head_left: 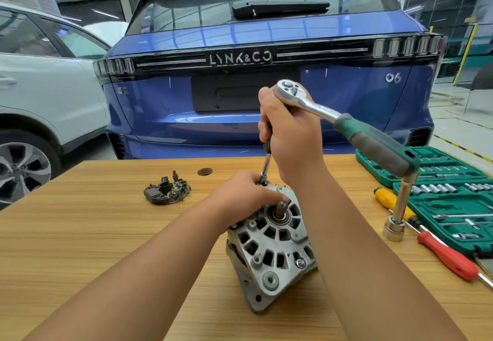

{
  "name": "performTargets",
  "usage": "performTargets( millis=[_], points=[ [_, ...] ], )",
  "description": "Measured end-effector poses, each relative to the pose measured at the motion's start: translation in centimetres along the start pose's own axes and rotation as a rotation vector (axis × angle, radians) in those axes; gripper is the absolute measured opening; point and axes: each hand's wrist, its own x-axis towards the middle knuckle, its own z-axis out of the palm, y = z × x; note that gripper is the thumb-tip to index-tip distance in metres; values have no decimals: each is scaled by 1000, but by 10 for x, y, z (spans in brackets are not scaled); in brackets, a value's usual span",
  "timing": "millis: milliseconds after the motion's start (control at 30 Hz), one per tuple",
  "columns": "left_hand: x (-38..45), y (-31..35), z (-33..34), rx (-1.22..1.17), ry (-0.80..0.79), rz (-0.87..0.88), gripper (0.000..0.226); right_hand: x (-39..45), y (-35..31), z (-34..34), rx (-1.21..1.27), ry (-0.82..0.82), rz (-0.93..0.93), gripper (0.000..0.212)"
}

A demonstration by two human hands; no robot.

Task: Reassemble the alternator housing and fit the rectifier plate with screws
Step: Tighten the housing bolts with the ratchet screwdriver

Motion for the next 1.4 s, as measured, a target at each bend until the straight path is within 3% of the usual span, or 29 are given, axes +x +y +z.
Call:
performTargets(
  millis=[133, 233, 367, 567, 733, 900, 1000, 1133, 1200, 1400],
  points=[
    [4, -3, -3, -16, 0, 11, 48, 13, -3, -1, -26, -3, 74, 20],
    [5, -3, -4, -10, -10, 24, 54, 13, -5, -9, -26, -3, 100, 35],
    [6, -3, -4, -21, -23, 15, 57, -1, -2, -14, -25, 90, 50, 29],
    [8, -5, -4, -13, -15, 32, 31, -13, -5, 5, -241, 141, -75, 28],
    [11, -1, -6, 20, -36, 35, 35, 18, -8, 9, -327, -59, 155, 29],
    [9, -1, -5, 117, -68, 63, 51, 36, -8, -27, 50, 178, 355, 30],
    [7, -1, -5, 107, -84, 53, 54, 25, -3, -41, 158, 152, 274, 46],
    [9, -4, -3, 64, -69, 52, 39, 12, -8, -31, 68, 72, 141, 27],
    [9, -6, -2, 69, -56, 55, 37, 6, -13, -28, 15, 86, 74, 30],
    [5, -4, 0, 59, -7, 65, 52, -7, -37, -31, -11, 120, 18, 30]
  ],
)
